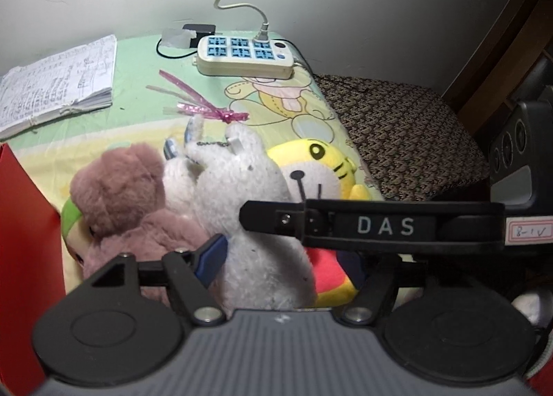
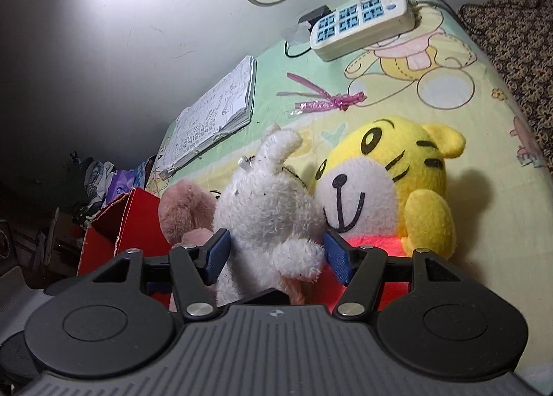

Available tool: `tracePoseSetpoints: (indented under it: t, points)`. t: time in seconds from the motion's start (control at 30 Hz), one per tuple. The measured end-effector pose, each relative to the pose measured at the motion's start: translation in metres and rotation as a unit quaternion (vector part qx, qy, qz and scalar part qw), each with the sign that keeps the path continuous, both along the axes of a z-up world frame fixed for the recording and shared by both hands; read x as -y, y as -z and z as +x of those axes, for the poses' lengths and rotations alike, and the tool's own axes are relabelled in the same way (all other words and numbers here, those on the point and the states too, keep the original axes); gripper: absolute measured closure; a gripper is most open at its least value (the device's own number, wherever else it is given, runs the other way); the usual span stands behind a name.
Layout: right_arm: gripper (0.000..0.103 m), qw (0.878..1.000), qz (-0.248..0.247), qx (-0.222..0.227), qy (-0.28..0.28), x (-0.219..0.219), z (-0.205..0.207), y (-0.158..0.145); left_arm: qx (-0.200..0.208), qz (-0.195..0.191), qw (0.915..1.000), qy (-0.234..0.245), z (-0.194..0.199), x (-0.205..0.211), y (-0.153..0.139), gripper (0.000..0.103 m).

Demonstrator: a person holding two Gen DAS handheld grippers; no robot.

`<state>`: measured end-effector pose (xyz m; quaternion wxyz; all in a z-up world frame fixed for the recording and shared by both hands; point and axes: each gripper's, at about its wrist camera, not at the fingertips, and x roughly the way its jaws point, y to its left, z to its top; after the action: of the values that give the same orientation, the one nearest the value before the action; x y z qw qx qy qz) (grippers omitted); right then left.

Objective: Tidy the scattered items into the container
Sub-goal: 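Close both grippers on the white bunny plush from either side, then lift the white bunny with both grippers and carry it into the red box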

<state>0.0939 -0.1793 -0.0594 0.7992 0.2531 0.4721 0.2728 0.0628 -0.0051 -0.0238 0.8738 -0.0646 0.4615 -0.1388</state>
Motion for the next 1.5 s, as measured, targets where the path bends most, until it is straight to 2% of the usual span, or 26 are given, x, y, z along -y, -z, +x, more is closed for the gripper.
tracePoseSetpoints:
  t: [0.07, 0.17, 0.3, 0.5, 0.73, 1.0, 1.1, 1.23, 1.4, 1.5]
  points:
    - [0.041, 1.000, 0.022, -0.016, -0.001, 0.000, 0.003, 0.007, -0.011, -0.008, 0.9999, -0.003, 0.005, -0.003, 0.006, 0.031]
    - [0.047, 0.999, 0.038, -0.017, 0.000, 0.004, 0.004, 0.010, -0.004, -0.010, 0.9999, 0.000, 0.005, -0.001, 0.006, 0.030]
    - [0.052, 0.999, 0.031, -0.001, -0.007, 0.010, -0.003, 0.001, 0.008, 0.001, 0.9999, 0.009, -0.001, 0.007, 0.003, 0.030]
    - [0.052, 0.999, 0.013, 0.037, -0.004, 0.019, -0.023, -0.021, 0.029, -0.012, 0.9992, 0.025, -0.023, 0.013, -0.016, 0.030]
    - [0.052, 0.994, -0.011, 0.109, 0.012, 0.018, -0.062, -0.063, 0.090, -0.023, 0.9948, 0.043, -0.066, 0.019, -0.048, 0.030]
    - [0.052, 0.981, 0.004, 0.193, 0.034, -0.002, -0.096, -0.105, 0.169, -0.047, 0.9831, 0.052, -0.112, -0.009, -0.092, 0.030]
    - [0.052, 0.978, 0.024, 0.207, 0.032, -0.020, -0.103, -0.114, 0.196, -0.049, 0.9780, 0.051, -0.129, -0.032, -0.107, 0.030]
    - [0.052, 0.978, 0.046, 0.203, 0.023, -0.059, -0.105, -0.118, 0.209, -0.042, 0.9762, 0.039, -0.142, -0.073, -0.115, 0.030]
    - [0.052, 0.979, 0.053, 0.199, -0.007, -0.130, -0.107, -0.117, 0.216, -0.003, 0.9764, 0.011, -0.154, -0.125, -0.118, 0.028]
    - [0.052, 0.982, 0.060, 0.178, -0.026, -0.174, -0.100, -0.106, 0.204, 0.014, 0.9788, -0.013, -0.153, -0.163, -0.112, 0.028]
